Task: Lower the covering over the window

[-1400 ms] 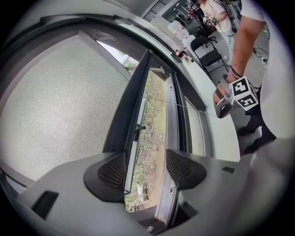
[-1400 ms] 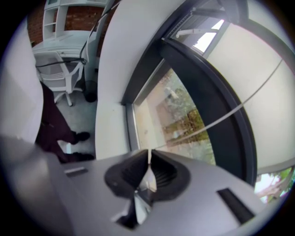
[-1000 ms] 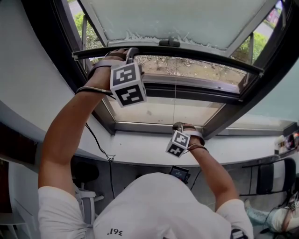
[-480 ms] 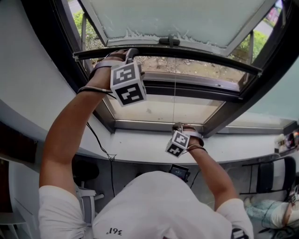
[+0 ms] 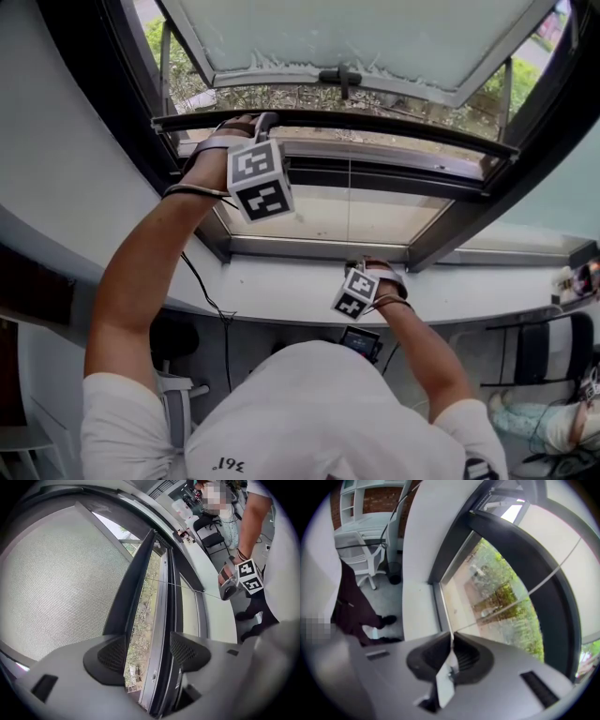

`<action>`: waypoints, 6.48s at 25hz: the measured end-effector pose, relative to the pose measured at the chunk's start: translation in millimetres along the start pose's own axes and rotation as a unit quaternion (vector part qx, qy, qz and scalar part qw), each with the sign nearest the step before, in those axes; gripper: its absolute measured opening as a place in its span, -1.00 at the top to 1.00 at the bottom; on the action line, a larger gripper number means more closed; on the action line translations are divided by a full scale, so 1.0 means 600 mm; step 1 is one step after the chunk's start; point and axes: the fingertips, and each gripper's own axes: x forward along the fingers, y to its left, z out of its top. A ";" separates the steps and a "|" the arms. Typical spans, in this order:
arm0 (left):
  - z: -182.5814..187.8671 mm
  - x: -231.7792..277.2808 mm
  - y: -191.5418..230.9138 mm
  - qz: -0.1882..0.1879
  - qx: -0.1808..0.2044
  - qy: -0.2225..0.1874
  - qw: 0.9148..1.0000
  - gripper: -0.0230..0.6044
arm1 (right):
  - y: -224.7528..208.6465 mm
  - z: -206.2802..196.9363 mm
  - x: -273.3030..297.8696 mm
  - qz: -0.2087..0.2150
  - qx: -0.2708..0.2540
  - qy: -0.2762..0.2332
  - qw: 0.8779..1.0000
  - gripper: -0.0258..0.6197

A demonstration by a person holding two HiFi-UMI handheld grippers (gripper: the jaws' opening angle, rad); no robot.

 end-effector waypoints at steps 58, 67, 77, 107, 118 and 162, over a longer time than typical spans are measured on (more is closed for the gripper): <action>-0.038 0.079 -0.126 -0.066 -0.018 0.012 0.998 -0.09 | 0.122 -0.020 0.049 0.097 0.002 0.032 0.995 0.83; -0.043 0.091 -0.147 -0.073 -0.026 0.013 0.997 -0.09 | 0.141 -0.026 0.050 0.107 0.004 0.038 0.994 0.83; -0.059 0.108 -0.171 -0.083 -0.018 0.023 0.996 -0.10 | 0.156 -0.032 0.057 0.115 0.007 0.044 0.992 0.83; -0.060 0.129 -0.151 -0.065 0.012 0.047 0.997 0.09 | 0.149 -0.036 0.055 0.109 0.010 0.041 0.993 0.83; -0.051 0.115 -0.139 -0.021 -0.073 -0.017 0.997 0.10 | 0.148 -0.058 0.054 0.105 0.013 0.046 0.993 0.83; -0.053 -0.080 -0.393 -0.133 -0.638 -0.276 0.707 0.86 | 0.087 0.017 -0.024 0.026 0.231 -0.063 0.971 0.83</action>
